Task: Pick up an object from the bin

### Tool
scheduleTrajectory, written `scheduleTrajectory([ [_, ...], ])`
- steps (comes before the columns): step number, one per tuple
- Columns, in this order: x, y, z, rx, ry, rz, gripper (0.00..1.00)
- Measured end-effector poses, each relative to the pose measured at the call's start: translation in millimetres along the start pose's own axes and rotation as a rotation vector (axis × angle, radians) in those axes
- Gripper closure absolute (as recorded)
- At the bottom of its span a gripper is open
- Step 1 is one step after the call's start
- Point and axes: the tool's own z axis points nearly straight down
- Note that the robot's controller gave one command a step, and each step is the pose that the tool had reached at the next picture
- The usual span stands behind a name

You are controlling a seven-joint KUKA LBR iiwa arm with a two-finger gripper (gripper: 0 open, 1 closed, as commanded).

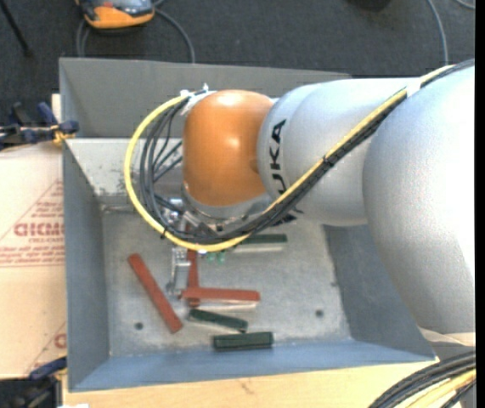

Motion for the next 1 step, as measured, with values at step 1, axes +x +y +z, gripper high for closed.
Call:
scheduleTrajectory([
  [1, 0.0, 0.0, 0.0, 0.0, 0.0, 0.0, 0.0],
])
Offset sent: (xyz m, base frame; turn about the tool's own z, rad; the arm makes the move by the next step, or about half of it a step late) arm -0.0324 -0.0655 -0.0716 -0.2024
